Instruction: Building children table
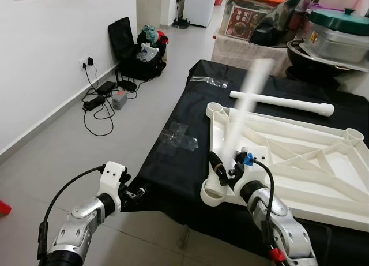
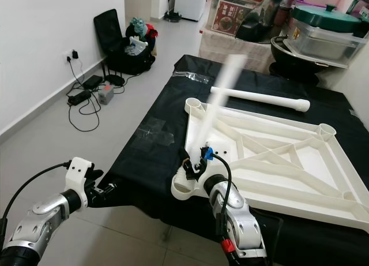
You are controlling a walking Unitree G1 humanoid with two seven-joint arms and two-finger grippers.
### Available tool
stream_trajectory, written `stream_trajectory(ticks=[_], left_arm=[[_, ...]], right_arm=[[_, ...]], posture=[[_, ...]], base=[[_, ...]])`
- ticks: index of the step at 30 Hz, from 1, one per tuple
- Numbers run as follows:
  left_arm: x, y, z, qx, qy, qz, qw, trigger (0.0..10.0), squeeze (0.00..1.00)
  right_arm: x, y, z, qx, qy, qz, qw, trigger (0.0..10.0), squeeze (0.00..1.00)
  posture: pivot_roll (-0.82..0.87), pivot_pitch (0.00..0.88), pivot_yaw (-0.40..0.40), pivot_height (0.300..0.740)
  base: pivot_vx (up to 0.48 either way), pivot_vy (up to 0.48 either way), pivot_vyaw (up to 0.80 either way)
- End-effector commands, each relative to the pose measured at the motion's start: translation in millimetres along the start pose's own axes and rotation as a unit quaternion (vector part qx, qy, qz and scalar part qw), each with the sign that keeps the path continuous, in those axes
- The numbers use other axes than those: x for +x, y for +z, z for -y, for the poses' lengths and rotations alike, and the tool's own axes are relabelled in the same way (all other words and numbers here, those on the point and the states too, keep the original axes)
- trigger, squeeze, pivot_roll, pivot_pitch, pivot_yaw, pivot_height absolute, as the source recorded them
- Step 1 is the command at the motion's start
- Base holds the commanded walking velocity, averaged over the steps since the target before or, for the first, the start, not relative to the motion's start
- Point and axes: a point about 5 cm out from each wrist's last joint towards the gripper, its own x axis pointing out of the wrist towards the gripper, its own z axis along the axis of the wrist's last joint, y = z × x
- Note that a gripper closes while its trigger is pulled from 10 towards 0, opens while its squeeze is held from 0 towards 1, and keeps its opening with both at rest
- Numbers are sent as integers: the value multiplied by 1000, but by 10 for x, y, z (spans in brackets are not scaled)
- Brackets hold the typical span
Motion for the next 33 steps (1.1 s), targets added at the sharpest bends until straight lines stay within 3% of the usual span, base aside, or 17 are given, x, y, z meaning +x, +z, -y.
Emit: stream_trajectory(ticks=[1,9,10,13,14,15,18,19,21,23,24,25,27,29,30,31,33], left_arm=[[29,0,18,4,-1,-2,1000,10000,0],[23,20,-26,7,7,0,1000,10000,0],[19,31,-51,7,12,2,1000,10000,0],[5,69,-120,10,24,8,1000,10000,0],[-2,99,-238,16,47,6,999,10000,0],[-2,99,-238,16,47,6,999,10000,0],[-13,95,-433,37,78,-20,996,10000,0],[-44,-6,-586,57,104,-70,990,10000,0],[-44,-6,-586,57,104,-70,990,10000,0],[-301,-174,-1014,50,234,-149,960,10000,0],[-418,-165,-1164,48,286,-157,944,10000,0],[-418,-165,-1164,48,286,-157,944,10000,0],[-537,145,-1413,43,373,-91,922,10000,0],[-656,638,-1621,53,451,18,891,10000,0],[-656,638,-1621,53,451,18,891,10000,0],[-791,844,-1733,45,498,67,863,10000,0],[-791,844,-1733,45,498,67,863,10000,0]], right_arm=[[-39,-12,35,5,-5,3,1000,0,310],[-53,-85,35,-25,-2,-22,999,0,306],[-53,-79,35,-29,-3,-22,999,0,0],[-25,-69,52,-35,-13,-28,999,0,0],[3,-48,68,-36,-18,-29,999,10000,0],[3,-48,68,-36,-18,-29,999,10000,0],[36,-19,95,-40,-26,-32,998,10000,0],[47,5,120,-42,-32,-29,998,10000,0],[47,5,120,-42,-32,-29,998,10000,0],[47,82,210,-54,-53,-16,997,10000,0],[37,125,250,-55,-62,-6,997,10000,0],[37,125,250,-55,-62,-6,997,10000,0],[-12,182,319,-51,-85,14,995,10000,0],[-59,174,349,-33,-95,18,995,10000,0],[-59,174,349,-33,-95,18,995,10000,0],[-72,147,337,-22,-96,17,995,10000,0],[-72,147,337,-22,-96,17,995,10000,0]], posture=[[49,0,-132,740],[50,0,-134,740],[50,0,-134,740],[48,0,-137,740],[42,0,-137,740],[42,0,-137,740],[32,0,-145,740],[30,0,-144,740],[30,0,-144,740],[-21,0,-104,740],[-21,0,-104,740],[-21,0,-104,740],[-42,0,-87,740],[-37,0,-89,740],[-37,0,-89,740],[-34,0,-88,740],[-34,0,-88,740]], base=[[0,0,0],[0,0,0],[0,0,0],[0,0,0],[0,0,0],[0,0,0],[0,0,0],[0,0,0],[0,0,0],[0,0,0],[0,0,0],[0,0,0],[0,0,0],[0,0,0],[0,0,0],[0,0,0],[0,0,0]])
